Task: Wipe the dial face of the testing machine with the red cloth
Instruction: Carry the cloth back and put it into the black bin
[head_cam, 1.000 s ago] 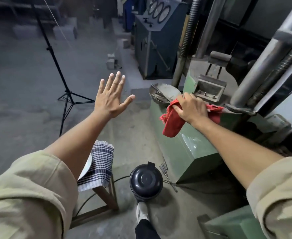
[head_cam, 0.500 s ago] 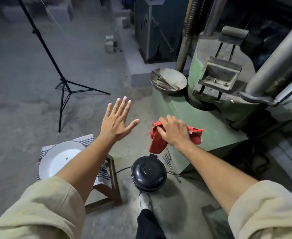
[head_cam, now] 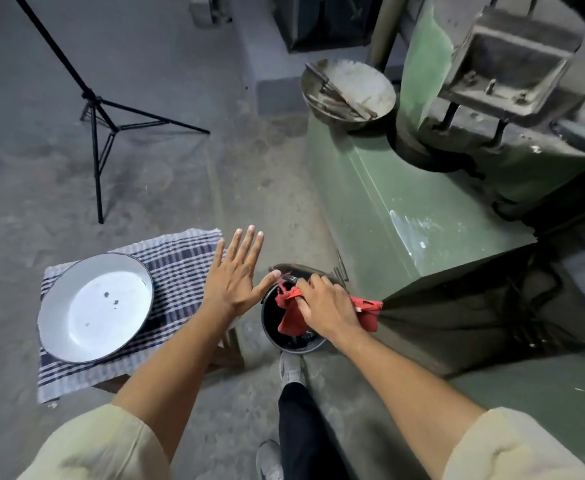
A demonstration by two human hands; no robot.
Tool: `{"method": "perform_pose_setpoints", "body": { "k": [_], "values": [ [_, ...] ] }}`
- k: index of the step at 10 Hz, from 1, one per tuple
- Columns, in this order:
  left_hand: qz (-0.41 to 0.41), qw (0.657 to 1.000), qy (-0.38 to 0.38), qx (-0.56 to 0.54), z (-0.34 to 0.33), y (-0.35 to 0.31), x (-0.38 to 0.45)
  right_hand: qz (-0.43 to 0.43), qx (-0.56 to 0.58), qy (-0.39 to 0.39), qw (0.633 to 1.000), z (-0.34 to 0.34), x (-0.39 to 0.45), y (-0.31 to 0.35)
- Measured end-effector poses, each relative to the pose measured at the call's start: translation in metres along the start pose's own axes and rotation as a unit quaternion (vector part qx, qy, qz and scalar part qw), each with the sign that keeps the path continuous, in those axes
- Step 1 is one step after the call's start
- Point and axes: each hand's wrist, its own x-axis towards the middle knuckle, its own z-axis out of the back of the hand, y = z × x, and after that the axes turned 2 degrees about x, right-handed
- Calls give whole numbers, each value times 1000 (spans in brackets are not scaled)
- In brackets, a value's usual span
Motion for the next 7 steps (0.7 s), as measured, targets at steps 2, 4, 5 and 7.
{"method": "perform_pose_setpoints", "body": {
  "k": [2,4,5,7],
  "values": [
    [13,1000,25,-5,-55,18,14,-6,44,97,994,-75,15,-6],
    [16,999,46,7,-93,35,27,-36,86,157,983,-118,48,-18],
    [24,998,57,14,-100,39,28,-40,98,188,976,-125,58,-25],
    [19,998,68,0,-93,29,30,-8,103,154,983,-117,60,-34]
  ]
}}
